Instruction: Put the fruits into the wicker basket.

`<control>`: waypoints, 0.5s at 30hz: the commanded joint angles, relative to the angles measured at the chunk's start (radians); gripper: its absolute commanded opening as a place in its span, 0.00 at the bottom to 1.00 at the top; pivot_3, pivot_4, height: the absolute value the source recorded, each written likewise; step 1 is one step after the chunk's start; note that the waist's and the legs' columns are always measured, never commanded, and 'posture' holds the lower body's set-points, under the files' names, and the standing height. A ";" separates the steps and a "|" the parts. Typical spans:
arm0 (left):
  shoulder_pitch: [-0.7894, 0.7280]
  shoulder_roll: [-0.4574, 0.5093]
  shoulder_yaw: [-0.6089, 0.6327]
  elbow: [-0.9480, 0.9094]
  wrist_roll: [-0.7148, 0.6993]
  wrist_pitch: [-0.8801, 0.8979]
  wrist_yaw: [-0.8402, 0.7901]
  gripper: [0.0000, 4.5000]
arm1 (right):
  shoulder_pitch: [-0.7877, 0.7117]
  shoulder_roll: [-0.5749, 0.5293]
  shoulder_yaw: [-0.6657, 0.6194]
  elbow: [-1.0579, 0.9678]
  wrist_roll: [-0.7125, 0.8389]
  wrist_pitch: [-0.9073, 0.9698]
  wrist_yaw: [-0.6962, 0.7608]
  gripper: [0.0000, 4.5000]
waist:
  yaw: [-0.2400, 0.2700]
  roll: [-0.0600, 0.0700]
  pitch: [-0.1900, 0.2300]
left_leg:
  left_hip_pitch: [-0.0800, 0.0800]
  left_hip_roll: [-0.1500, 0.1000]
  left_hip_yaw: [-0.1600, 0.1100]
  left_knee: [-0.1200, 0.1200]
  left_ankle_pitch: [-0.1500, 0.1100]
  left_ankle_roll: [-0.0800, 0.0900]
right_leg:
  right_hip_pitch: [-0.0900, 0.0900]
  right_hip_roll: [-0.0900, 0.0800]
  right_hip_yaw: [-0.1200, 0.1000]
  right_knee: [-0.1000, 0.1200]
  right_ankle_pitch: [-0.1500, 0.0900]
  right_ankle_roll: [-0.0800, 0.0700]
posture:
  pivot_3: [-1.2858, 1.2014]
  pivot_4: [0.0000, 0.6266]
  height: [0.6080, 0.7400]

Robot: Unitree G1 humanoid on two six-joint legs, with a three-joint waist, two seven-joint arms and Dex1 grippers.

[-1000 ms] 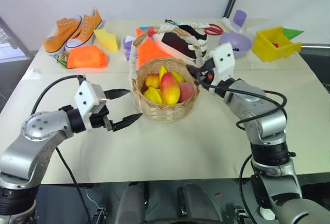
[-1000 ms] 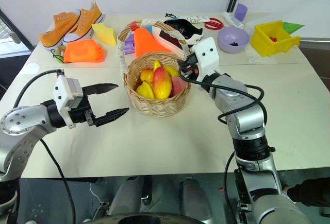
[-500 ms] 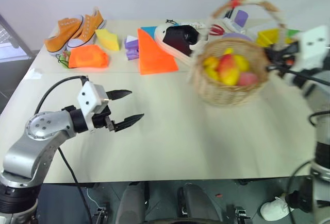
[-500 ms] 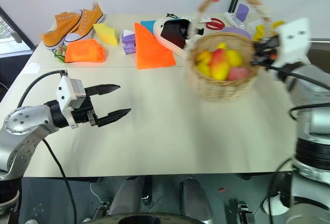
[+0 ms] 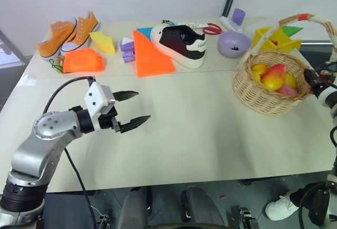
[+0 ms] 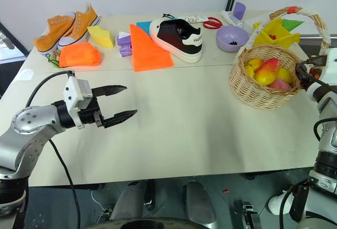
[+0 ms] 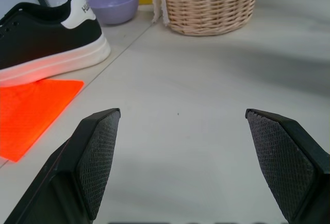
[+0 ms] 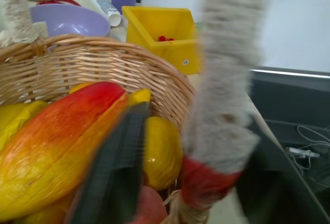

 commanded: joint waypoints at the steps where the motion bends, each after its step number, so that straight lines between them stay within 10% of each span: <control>1: 0.002 0.010 0.030 -0.014 0.001 -0.019 -0.005 0.93 | 0.032 -0.035 -0.025 -0.072 -0.049 -0.087 -0.028 0.90 | 0.002 0.000 0.000 | 0.000 0.000 0.000 0.000 0.000 0.000 | 0.000 0.000 0.000 0.000 0.000 0.000 | 0.52 0.24 0.95; 15: -0.016 -0.021 0.022 0.131 0.045 -0.076 -0.025 0.93 | 0.582 0.017 -0.178 -0.567 0.298 -0.028 0.384 0.90 | 0.012 0.001 -0.001 | 0.005 0.000 0.000 -0.001 -0.001 0.000 | 0.007 0.000 0.000 -0.002 0.000 0.000 | 0.52 0.24 0.95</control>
